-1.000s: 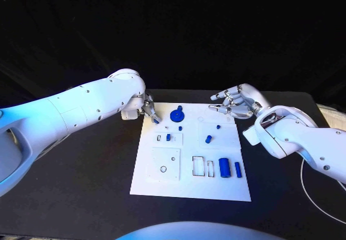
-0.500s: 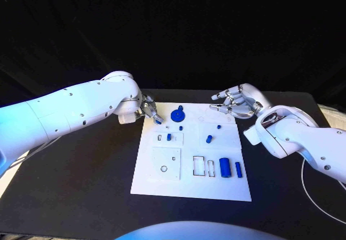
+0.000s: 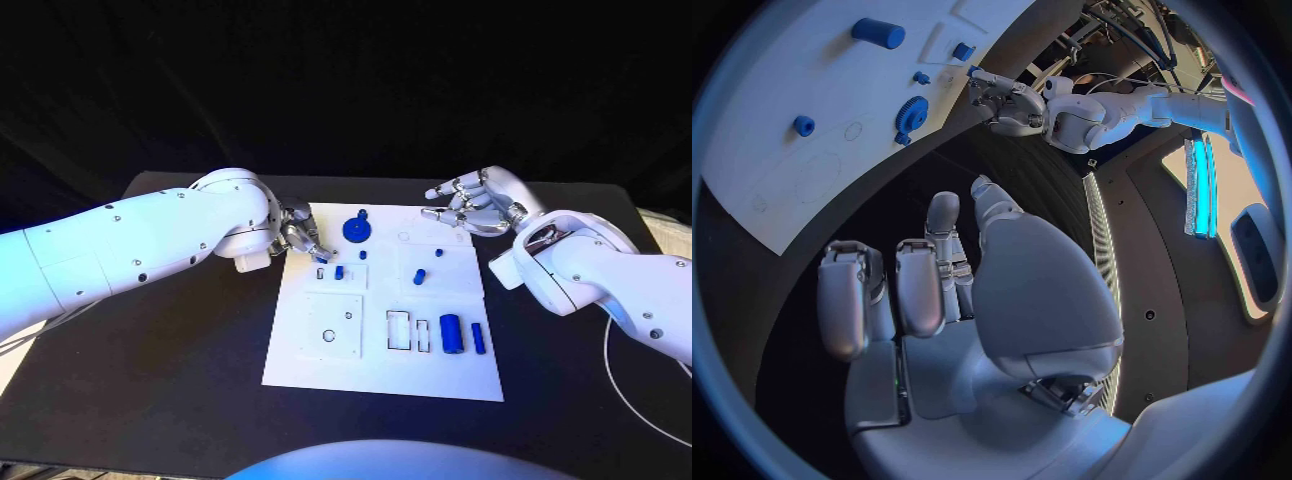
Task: Assemble the parts on the task board
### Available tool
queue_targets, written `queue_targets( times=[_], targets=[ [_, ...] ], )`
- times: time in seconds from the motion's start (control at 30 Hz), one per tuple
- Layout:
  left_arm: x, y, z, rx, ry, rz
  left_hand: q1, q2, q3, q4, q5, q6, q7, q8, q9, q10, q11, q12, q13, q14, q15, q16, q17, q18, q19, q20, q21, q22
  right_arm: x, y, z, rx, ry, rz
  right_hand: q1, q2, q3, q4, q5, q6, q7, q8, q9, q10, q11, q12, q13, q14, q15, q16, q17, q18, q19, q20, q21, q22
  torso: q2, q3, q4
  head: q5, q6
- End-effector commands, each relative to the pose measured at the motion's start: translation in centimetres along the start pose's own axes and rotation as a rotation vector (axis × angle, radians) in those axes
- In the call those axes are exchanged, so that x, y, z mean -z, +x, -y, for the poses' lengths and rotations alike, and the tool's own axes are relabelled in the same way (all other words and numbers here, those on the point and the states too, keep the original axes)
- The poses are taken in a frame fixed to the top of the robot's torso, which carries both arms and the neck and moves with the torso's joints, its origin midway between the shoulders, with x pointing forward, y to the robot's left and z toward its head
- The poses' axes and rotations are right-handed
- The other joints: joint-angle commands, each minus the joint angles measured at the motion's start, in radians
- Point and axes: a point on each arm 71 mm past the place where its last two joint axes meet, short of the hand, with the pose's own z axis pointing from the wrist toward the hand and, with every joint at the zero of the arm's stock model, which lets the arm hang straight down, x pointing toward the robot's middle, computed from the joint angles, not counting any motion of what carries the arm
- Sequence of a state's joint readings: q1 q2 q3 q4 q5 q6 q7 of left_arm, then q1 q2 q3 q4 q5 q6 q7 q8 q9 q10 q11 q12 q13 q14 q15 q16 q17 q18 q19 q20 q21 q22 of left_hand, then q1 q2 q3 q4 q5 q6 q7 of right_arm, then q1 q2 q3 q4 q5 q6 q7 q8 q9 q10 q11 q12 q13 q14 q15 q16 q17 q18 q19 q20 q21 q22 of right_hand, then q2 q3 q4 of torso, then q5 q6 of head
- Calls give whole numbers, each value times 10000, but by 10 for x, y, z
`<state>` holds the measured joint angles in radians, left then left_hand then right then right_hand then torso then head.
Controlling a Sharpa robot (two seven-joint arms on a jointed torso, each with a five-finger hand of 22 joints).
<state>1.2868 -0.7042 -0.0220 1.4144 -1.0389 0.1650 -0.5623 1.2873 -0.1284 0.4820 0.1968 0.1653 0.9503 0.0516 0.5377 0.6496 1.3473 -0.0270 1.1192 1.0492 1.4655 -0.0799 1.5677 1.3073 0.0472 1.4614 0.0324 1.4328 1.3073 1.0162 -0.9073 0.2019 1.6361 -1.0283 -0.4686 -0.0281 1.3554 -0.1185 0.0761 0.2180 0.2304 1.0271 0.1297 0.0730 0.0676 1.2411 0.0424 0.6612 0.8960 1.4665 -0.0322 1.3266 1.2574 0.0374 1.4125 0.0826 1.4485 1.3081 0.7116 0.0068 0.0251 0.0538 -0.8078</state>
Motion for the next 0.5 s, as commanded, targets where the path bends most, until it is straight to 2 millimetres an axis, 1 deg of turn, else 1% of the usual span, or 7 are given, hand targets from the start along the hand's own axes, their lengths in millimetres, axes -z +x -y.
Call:
queue_targets(
  times=[0.03, 0.2, 0.3, 0.37, 0.5],
  targets=[
    [0, 0, 2, -350, 214, 501, -25, 6, 1498, -1435, 37, 31, -34, 36, 12, 90, 15, 34, 10, 1053, 25, 31, 2635, -11, 97, 18, 63, 893, 0, 2, 0, -12, -81, -147, -12, 67, -82, 0, 23, 32, 6, 0, 16, -92, 5, -65, -8, 400, 28, -49, -8, 191, -48, -9, -63, 296, 4, 0, -8, 27, 1],
    [-1, 7, -1, -538, 126, 344, -33, -5, 1512, -1442, 36, 37, -36, 41, 12, 97, 13, 39, 13, 1053, 24, 31, 2635, -14, 103, 17, 70, 903, 0, 2, 0, -14, -80, -154, -12, 67, -82, 0, 23, 32, 6, 0, 16, -92, 5, -65, -8, 400, 28, -49, -8, 191, -48, -9, -63, 296, 15, 5, -12, 53, -20],
    [-2, 10, -2, -647, 35, 227, -47, -23, 1535, -1454, 34, 47, -40, 48, 12, 106, 10, 41, 10, 1053, 23, 31, 2635, -15, 107, 16, 73, 909, 0, 2, 0, -15, -79, -157, -13, 67, -84, 1, 24, 32, 6, 0, 16, -93, 5, -66, -9, 399, 28, -50, -9, 191, -49, -9, -64, 295, 19, 0, -15, 49, -45],
    [-2, 11, -3, -706, -43, 180, -47, -23, 1535, -1454, 34, 47, -40, 48, 12, 106, 10, 41, 10, 1053, 23, 31, 2635, -15, 107, 16, 73, 909, 0, 2, 0, -15, -78, -159, -22, 69, -97, 11, 37, 30, 7, -1, 16, -99, 6, -75, -22, 398, 29, -59, -19, 194, -55, -8, -70, 285, 18, 9, -10, 69, -44],
    [-3, 12, -6, -789, -246, 130, -54, -29, 1545, -1458, 34, 51, -41, 52, 12, 122, 9, 66, 38, 1053, 22, 31, 2635, -15, 107, 16, 74, 910, 0, 2, 0, -16, -81, -164, -22, 69, -97, 11, 37, 30, 7, -1, 16, -99, 6, -75, -22, 398, 29, -59, -19, 194, -55, -8, -70, 285, 15, 9, -12, 84, -74]
  ],
)
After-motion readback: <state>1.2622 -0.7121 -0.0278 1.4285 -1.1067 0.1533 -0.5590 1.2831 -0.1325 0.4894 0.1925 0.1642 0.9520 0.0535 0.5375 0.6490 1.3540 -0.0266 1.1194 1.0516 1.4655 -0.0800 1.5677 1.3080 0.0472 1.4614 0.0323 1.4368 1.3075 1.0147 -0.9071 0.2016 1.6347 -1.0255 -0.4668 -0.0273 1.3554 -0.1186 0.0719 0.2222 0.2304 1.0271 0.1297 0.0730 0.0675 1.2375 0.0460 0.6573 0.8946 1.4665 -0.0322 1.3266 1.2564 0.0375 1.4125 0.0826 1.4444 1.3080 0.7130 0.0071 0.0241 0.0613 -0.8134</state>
